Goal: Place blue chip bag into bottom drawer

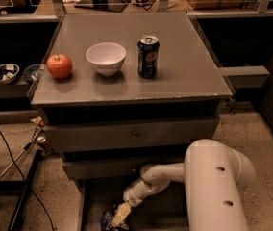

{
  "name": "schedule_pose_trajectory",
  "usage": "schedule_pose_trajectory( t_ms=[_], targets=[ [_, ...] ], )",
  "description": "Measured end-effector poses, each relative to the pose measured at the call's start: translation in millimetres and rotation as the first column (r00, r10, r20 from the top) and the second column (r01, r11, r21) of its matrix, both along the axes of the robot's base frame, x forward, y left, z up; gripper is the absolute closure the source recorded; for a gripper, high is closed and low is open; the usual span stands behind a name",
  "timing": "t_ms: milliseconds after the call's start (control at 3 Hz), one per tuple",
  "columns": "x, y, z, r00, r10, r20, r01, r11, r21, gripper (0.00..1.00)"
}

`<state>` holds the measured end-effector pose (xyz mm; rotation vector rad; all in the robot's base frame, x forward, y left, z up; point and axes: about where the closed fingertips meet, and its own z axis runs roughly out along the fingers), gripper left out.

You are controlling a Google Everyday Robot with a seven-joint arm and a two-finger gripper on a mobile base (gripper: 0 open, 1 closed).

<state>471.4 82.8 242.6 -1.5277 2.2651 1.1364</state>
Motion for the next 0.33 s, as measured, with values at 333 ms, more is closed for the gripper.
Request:
schedule_pose_trajectory(
  t_ms=[333],
  targets=[
    [0.0, 0.0, 0.0, 1.0000, 0.000, 0.000, 0.000, 1.000, 0.000, 0.00]
  ],
)
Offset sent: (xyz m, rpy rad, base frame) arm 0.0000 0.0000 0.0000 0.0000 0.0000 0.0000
